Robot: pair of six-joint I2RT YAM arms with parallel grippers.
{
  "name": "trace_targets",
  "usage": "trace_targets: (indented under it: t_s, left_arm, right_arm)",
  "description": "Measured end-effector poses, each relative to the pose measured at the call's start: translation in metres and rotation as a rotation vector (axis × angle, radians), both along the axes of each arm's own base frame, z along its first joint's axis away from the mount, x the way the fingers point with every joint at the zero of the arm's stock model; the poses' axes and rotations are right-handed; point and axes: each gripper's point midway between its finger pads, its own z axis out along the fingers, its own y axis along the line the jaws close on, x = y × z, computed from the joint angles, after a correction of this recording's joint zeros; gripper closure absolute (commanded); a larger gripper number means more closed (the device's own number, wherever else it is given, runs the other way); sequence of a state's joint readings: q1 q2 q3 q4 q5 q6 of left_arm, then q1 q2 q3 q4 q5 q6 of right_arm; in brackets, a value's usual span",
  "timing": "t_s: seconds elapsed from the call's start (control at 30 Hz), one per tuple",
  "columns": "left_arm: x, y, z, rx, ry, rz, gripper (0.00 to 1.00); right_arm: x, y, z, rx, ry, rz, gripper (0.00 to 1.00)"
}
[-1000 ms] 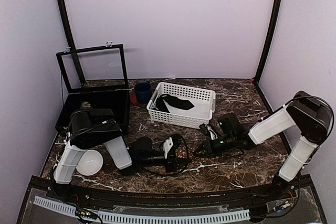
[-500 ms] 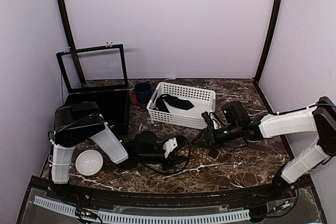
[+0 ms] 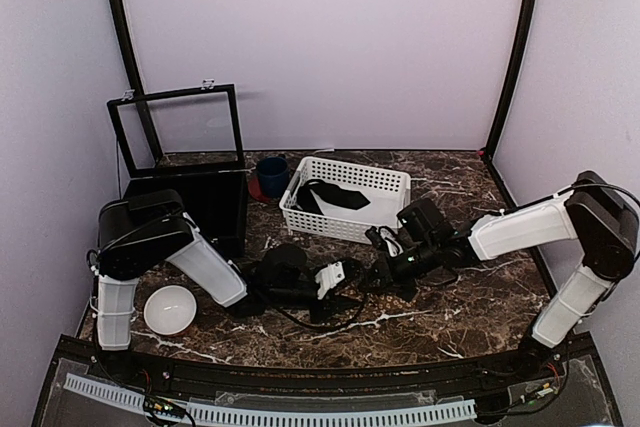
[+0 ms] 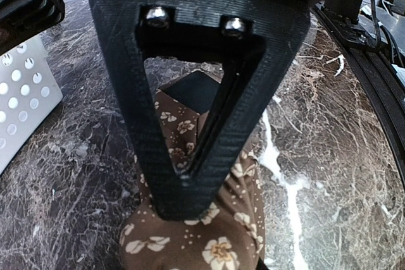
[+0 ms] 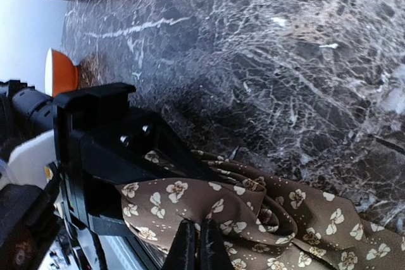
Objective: Roll the ties
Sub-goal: Roll the tie at the center of the board.
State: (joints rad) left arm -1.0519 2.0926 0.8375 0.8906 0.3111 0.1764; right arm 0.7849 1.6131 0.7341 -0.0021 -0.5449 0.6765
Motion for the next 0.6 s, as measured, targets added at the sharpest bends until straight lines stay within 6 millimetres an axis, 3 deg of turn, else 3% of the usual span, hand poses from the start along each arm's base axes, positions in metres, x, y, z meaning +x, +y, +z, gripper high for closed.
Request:
trace_targets:
  t_s: [0.1, 0.4, 0.6]
  left_arm:
    - [0.001, 0.001, 0.000, 0.000, 0.001, -0.001, 0.67]
    - [0.000, 0.012, -0.003, 0.016, 0.019, -0.007, 0.06]
    - [-0.007, 0.016, -0.002, -0.012, 0.030, -0.026, 0.01]
  right_arm:
    - [0.002, 0.000, 0.001, -0.001, -0.011, -0.001, 1.00]
    - [0.000, -0.017, -0.016, -0.009, 0.000, -0.028, 1.00]
    - [-0.002, -0.033, -0.016, 0.003, -0.013, -0.058, 1.00]
